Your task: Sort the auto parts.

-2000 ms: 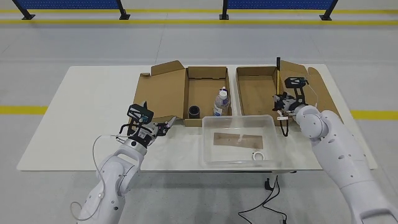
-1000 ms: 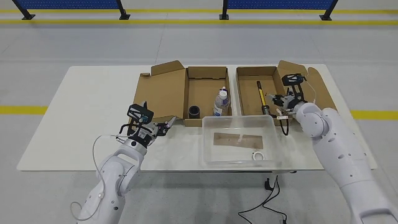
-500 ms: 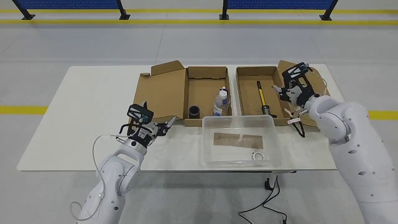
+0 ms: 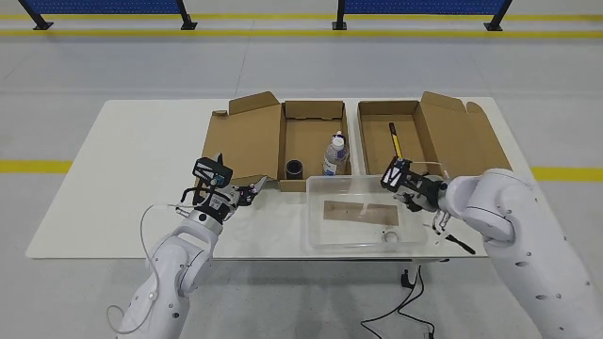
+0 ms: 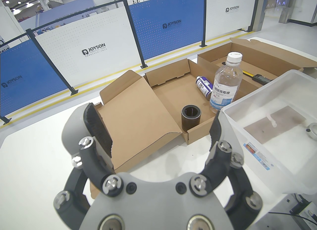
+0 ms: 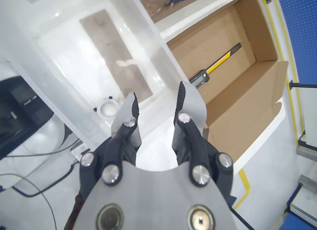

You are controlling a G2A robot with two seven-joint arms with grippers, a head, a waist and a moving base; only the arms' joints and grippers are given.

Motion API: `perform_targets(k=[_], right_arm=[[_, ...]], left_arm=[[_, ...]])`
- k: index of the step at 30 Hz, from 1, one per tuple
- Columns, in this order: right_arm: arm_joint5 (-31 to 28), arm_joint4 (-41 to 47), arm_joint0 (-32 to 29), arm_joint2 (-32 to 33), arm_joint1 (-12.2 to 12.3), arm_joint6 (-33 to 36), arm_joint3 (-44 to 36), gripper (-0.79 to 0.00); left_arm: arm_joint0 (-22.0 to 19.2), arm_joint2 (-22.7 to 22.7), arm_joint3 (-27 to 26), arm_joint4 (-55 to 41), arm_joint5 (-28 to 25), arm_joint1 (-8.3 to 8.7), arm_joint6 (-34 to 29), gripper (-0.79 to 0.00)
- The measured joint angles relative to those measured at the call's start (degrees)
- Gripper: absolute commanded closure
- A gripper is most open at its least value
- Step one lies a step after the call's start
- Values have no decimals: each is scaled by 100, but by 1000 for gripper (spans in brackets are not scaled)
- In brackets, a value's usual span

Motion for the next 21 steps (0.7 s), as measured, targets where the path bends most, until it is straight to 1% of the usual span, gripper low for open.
perform_targets(k=[1, 3, 4, 6, 7, 9, 14, 16, 21], right_arm=[[38, 52, 40, -61, -1, 124, 26, -320], [139, 111, 133, -258, 7, 254, 124, -360], [164, 116, 183, -358, 16, 272, 177, -357], [190, 165, 311, -580, 41, 291, 290, -326], [207, 177, 364, -678, 56, 308, 331, -336], [247, 219, 483, -912, 94, 349, 428, -311], [274, 456, 793, -1457, 202, 376, 710, -305], [276, 499, 891, -1636, 241, 377, 793, -339], [250, 717, 1118, -2058, 338, 353, 1060, -326]], left_arm=[[0, 0, 0, 0, 0, 0, 0, -785], [0, 0, 0, 0, 0, 0, 0, -785], [0, 0, 0, 0, 0, 0, 0, -785], [0, 0, 0, 0, 0, 0, 0, -785], [0, 0, 0, 0, 0, 0, 0, -785], [0, 0, 0, 0, 0, 0, 0, -785], [0, 0, 0, 0, 0, 0, 0, -785], [0, 0, 0, 0, 0, 0, 0, -785], [0, 0, 0, 0, 0, 0, 0, -785]])
